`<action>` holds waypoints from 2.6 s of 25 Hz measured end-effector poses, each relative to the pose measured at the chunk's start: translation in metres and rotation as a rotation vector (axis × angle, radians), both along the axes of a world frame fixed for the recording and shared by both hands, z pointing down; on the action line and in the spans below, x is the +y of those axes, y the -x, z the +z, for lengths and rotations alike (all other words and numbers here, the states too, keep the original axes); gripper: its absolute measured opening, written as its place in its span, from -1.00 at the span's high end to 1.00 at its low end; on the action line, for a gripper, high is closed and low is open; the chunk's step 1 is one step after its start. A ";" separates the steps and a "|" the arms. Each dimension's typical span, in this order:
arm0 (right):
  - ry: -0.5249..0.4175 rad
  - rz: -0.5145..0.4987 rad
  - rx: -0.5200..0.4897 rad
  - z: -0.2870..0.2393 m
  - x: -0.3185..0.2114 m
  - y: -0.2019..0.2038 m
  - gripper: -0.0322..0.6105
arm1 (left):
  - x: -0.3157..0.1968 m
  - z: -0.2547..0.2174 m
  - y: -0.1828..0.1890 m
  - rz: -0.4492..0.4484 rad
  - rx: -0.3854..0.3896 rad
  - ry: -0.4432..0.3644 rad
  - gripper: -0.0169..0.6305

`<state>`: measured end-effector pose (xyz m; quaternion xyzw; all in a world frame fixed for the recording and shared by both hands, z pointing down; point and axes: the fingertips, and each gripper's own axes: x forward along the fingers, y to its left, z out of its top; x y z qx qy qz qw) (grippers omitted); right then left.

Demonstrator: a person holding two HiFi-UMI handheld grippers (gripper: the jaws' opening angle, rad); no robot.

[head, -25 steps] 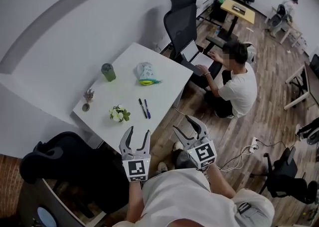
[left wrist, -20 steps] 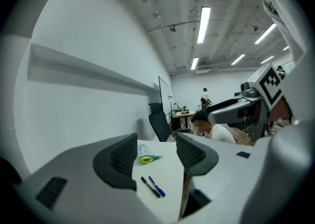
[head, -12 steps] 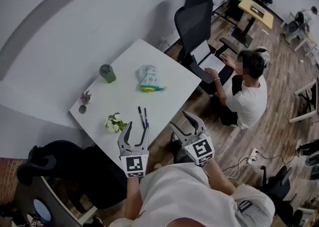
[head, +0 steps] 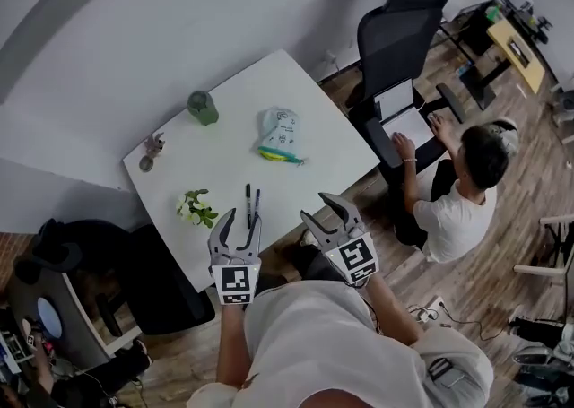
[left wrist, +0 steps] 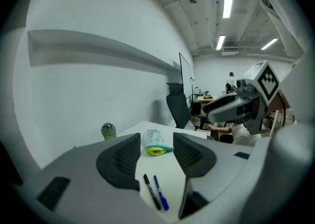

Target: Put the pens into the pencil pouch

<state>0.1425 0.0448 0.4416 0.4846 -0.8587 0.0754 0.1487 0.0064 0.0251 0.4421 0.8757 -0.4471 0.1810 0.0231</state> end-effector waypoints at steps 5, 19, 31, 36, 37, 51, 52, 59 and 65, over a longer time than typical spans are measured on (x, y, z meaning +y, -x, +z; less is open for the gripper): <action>0.073 -0.132 0.008 0.031 -0.013 0.013 0.23 | -0.003 0.041 0.013 -0.102 -0.053 0.089 0.37; 0.281 -0.312 0.101 0.125 -0.026 0.059 0.26 | 0.004 0.175 0.036 -0.145 -0.122 0.410 0.53; 0.390 -0.269 0.173 0.157 -0.044 0.068 0.29 | 0.002 0.242 0.040 -0.065 -0.114 0.603 0.62; 0.403 -0.261 0.189 0.164 -0.051 0.071 0.29 | 0.006 0.251 0.035 -0.039 -0.115 0.641 0.64; 0.405 -0.263 0.190 0.164 -0.052 0.072 0.30 | 0.008 0.253 0.034 -0.034 -0.130 0.649 0.66; 0.415 -0.435 0.186 0.178 -0.075 0.080 0.34 | 0.002 0.244 0.037 -0.141 -0.156 0.651 0.79; 0.411 -0.438 0.186 0.178 -0.080 0.078 0.34 | 0.000 0.240 0.036 -0.142 -0.158 0.645 0.79; 0.374 -0.370 0.232 0.180 -0.117 0.042 0.34 | -0.015 0.220 0.020 -0.123 -0.157 0.611 0.79; 0.337 -0.310 0.298 0.186 -0.151 0.023 0.34 | -0.029 0.214 0.002 -0.089 -0.156 0.604 0.79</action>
